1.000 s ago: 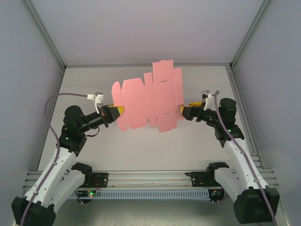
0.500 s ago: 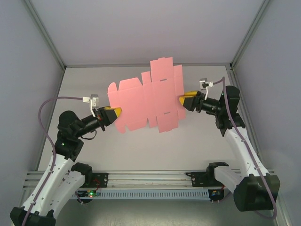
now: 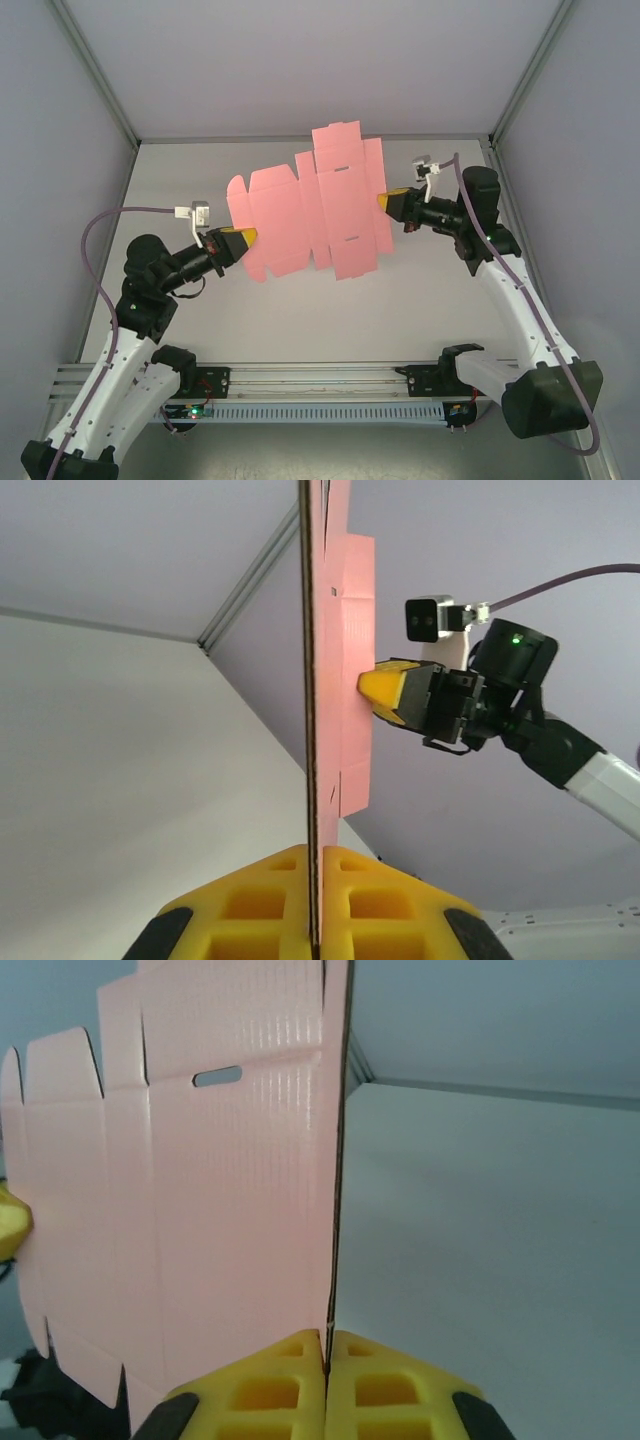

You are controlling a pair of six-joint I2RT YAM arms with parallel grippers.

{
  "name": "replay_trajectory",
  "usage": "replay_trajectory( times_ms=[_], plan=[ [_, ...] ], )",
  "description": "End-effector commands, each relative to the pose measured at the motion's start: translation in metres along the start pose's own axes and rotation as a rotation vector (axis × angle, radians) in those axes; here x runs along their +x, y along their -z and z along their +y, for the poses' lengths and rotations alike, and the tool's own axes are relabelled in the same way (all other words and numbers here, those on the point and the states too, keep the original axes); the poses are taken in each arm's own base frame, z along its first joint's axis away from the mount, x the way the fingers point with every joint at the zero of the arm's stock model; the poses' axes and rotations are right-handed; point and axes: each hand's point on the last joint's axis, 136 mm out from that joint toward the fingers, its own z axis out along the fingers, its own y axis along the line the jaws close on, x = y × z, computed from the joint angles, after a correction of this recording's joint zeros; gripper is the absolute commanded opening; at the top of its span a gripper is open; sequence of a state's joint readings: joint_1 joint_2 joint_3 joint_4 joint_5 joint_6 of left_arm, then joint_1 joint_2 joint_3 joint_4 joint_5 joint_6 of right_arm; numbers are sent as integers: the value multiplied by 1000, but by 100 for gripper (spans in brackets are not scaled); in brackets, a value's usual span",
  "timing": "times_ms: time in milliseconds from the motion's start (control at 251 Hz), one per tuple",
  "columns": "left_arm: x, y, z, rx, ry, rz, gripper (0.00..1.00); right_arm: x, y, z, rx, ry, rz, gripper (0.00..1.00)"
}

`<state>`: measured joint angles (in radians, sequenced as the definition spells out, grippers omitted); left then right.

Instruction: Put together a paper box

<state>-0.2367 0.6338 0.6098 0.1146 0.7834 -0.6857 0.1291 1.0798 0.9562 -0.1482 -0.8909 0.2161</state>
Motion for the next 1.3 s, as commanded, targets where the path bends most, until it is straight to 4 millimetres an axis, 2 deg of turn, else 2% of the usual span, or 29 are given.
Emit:
replay_trajectory(
  times_ms=[0,144,247,315,459,595,646,814,922,1105,1297],
  plan=[
    [-1,-2,-5,7,-11,11,0,3,-2,3,108,79,43,0],
    [-3,-7,6,-37,21,20,0,15,-13,-13,396,181,144,0],
    [-6,-11,24,-124,80,18,0,17,-17,-18,610,276,184,0],
    [-6,-15,36,-186,119,20,0,17,-24,-12,653,310,196,0],
    [-2,-28,32,-161,92,47,0,20,-54,9,651,357,217,0],
    [1,-32,37,-177,95,55,0,27,-85,31,630,422,238,0],
    [2,-32,39,-186,102,53,0,27,-93,34,660,473,245,0],
    [8,-29,45,-211,123,56,0,15,-90,2,983,692,308,0],
    [12,-25,50,-236,141,48,0,11,-94,-8,1120,845,373,0],
    [12,-22,58,-274,185,12,0,12,-113,-17,1189,961,437,0],
    [10,-31,62,-270,218,18,0,21,-130,-9,1057,907,426,0]
  ],
)
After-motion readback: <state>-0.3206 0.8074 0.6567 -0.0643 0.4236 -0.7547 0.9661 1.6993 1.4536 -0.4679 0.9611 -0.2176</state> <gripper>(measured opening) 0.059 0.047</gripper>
